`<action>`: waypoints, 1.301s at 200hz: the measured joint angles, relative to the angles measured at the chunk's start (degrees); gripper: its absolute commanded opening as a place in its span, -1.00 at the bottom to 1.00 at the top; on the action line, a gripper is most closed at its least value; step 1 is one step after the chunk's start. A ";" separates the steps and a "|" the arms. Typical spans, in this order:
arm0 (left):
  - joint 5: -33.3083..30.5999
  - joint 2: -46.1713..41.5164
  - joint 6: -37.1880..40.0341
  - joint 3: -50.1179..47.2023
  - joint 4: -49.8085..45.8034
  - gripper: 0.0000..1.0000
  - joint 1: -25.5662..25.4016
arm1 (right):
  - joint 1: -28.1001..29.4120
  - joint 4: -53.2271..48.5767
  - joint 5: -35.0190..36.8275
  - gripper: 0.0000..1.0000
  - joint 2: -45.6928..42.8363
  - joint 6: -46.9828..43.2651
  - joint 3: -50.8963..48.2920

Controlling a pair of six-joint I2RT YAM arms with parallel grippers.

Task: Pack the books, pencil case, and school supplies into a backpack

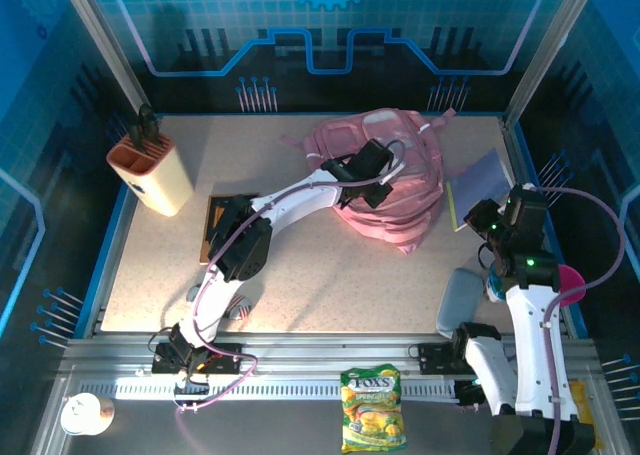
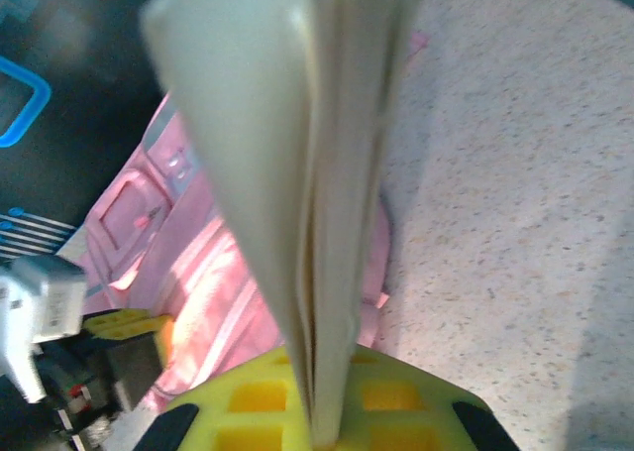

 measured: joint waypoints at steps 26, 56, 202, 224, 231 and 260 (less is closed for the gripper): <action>-0.72 -2.05 -1.79 -1.64 1.53 -0.98 0.39 | -0.33 -2.05 1.97 -1.00 -0.57 -0.57 0.02; -1.77 -5.90 -4.63 -4.90 4.59 -1.00 1.05 | -0.66 -4.59 1.95 -1.00 -0.52 -0.68 0.74; -1.79 -11.56 -11.19 -7.69 13.88 -1.00 2.34 | 1.66 21.68 -24.26 -1.00 6.40 20.26 -12.39; -1.68 -11.58 -11.52 -7.69 13.94 -1.00 2.34 | 4.87 28.83 -24.13 -1.00 10.84 23.50 -13.53; -1.66 -11.58 -11.52 -7.69 13.94 -1.00 2.34 | 5.99 31.43 -23.91 -1.00 12.81 24.46 -13.64; -1.66 -11.61 -11.63 -7.69 13.94 -1.00 2.38 | 9.99 41.27 -21.20 -1.00 21.20 27.85 -13.68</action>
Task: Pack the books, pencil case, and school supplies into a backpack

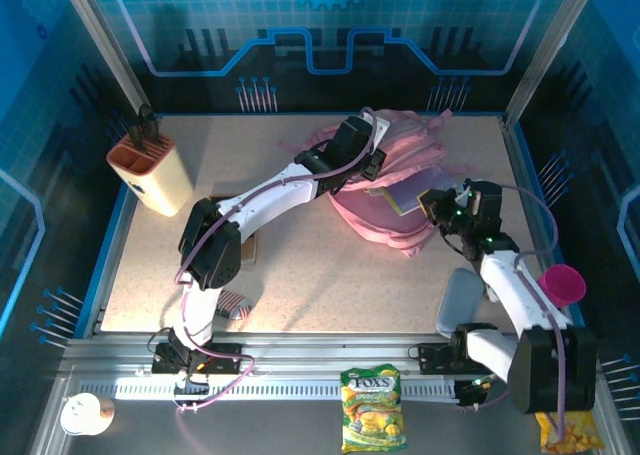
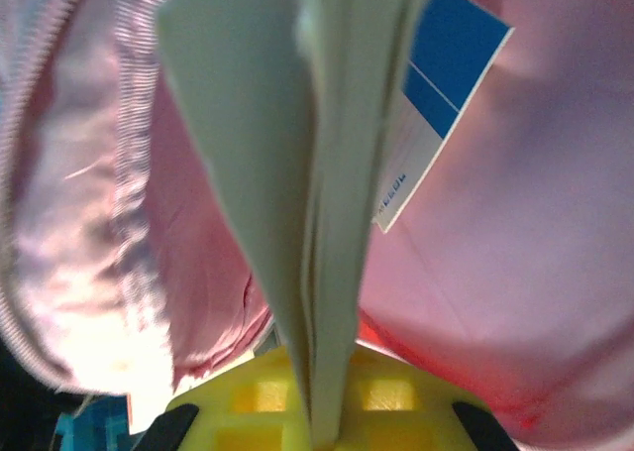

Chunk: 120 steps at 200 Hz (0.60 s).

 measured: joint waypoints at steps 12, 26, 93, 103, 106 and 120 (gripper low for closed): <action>0.07 -0.02 -0.33 0.00 0.00 -1.00 0.09 | 1.60 3.93 1.90 -1.00 4.00 1.36 0.00; 0.39 -0.13 -0.74 -0.02 0.00 -1.00 0.26 | 3.21 7.82 3.93 -1.00 8.79 2.40 0.02; 0.63 -1.88 -1.40 -0.52 -0.07 -1.00 0.94 | 7.30 20.39 8.59 -0.99 28.48 7.32 5.64; 0.68 -1.92 -1.40 -0.52 -0.11 -1.00 0.94 | 7.74 21.88 8.59 -0.96 30.27 8.04 6.86; 0.70 -1.92 -1.42 -0.52 -0.09 -1.00 0.94 | 7.87 22.12 8.61 -0.94 30.62 8.28 7.10; 0.85 -1.92 -1.42 -0.63 -0.11 -1.00 0.94 | 8.24 23.34 8.61 -0.87 32.44 9.01 8.39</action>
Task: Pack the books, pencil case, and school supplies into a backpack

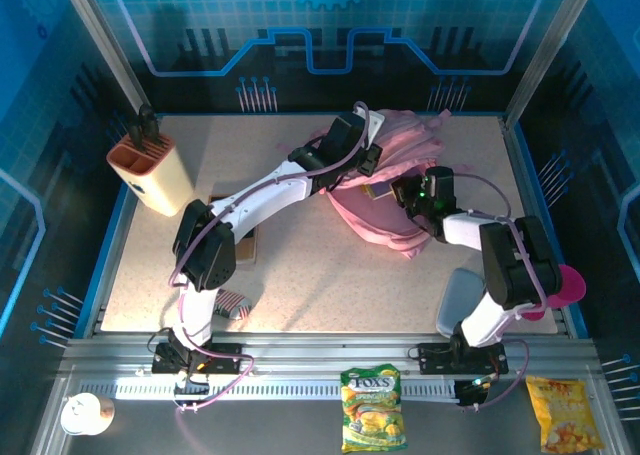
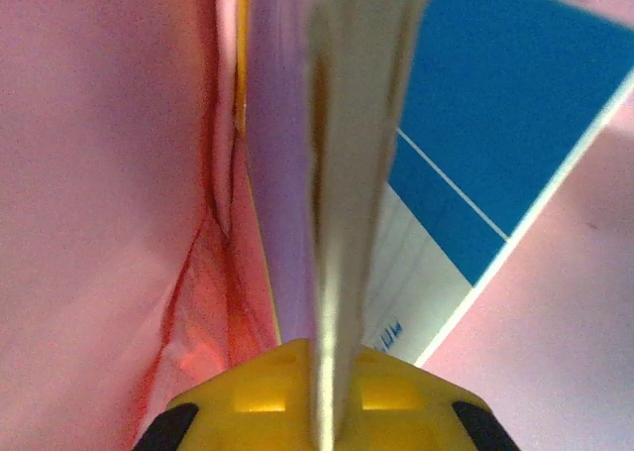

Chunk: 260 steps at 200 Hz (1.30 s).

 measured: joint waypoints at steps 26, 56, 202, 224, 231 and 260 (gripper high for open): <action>0.09 -0.02 -0.04 -0.35 0.02 -1.00 0.17 | 0.11 0.57 -0.22 -0.53 2.86 0.70 2.27; 0.44 -0.24 -0.66 -0.66 0.07 -1.00 0.28 | 0.09 0.55 -1.22 -0.01 4.24 1.14 3.15; 4.52 -0.55 -2.25 -4.44 1.05 -0.86 1.36 | -4.42 -24.70 -1.99 0.53 -32.30 -12.76 -12.00; 6.73 -0.55 -2.95 -5.84 1.84 -0.66 1.53 | -4.55 -33.00 2.91 0.56 -42.82 -18.56 -11.74; 7.67 -0.55 -3.30 -6.36 2.19 -0.60 1.62 | -4.50 -35.39 4.28 0.58 -45.57 -20.46 -11.45; 11.34 -0.52 -4.85 -7.48 2.69 -0.22 1.73 | -4.50 -43.04 7.98 0.62 -51.78 -27.06 -8.94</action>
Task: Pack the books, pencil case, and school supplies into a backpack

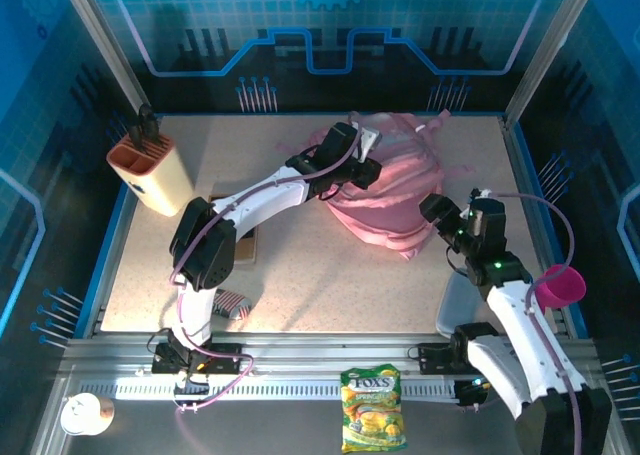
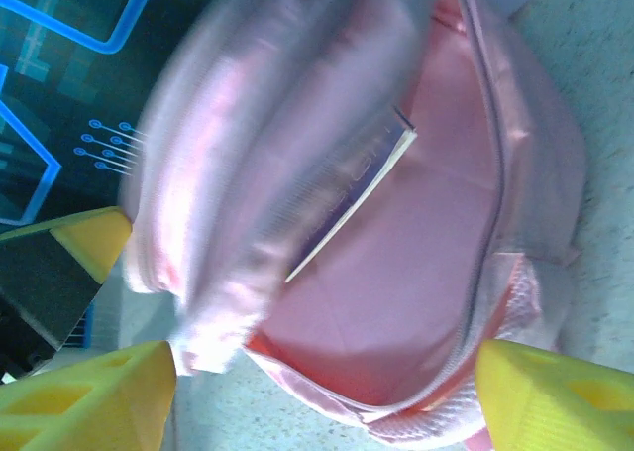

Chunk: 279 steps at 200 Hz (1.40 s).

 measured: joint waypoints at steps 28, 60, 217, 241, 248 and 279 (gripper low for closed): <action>1.84 -0.13 -1.57 -1.27 0.96 0.15 0.33 | 0.37 -4.07 1.31 0.66 -0.13 -4.46 2.80; 1.09 -4.17 -3.82 -9.46 0.61 0.55 1.07 | 1.05 -5.88 1.79 0.76 2.47 -7.89 5.75; -13.07 -29.88 -20.17 -47.47 -7.50 0.99 22.77 | 8.33 -1.40 2.86 0.88 15.32 -10.21 8.94; -11.56 -26.47 -20.63 -47.28 -8.68 0.99 22.93 | 8.35 -1.38 3.23 0.87 15.32 -10.19 8.94; -10.69 -25.40 -20.63 -47.01 -9.51 0.98 22.91 | 8.35 -1.38 3.50 0.87 15.32 -10.16 8.94; -7.34 -23.10 -20.65 -45.53 -10.99 0.97 23.02 | 8.35 -1.38 4.04 0.87 15.15 -9.99 8.94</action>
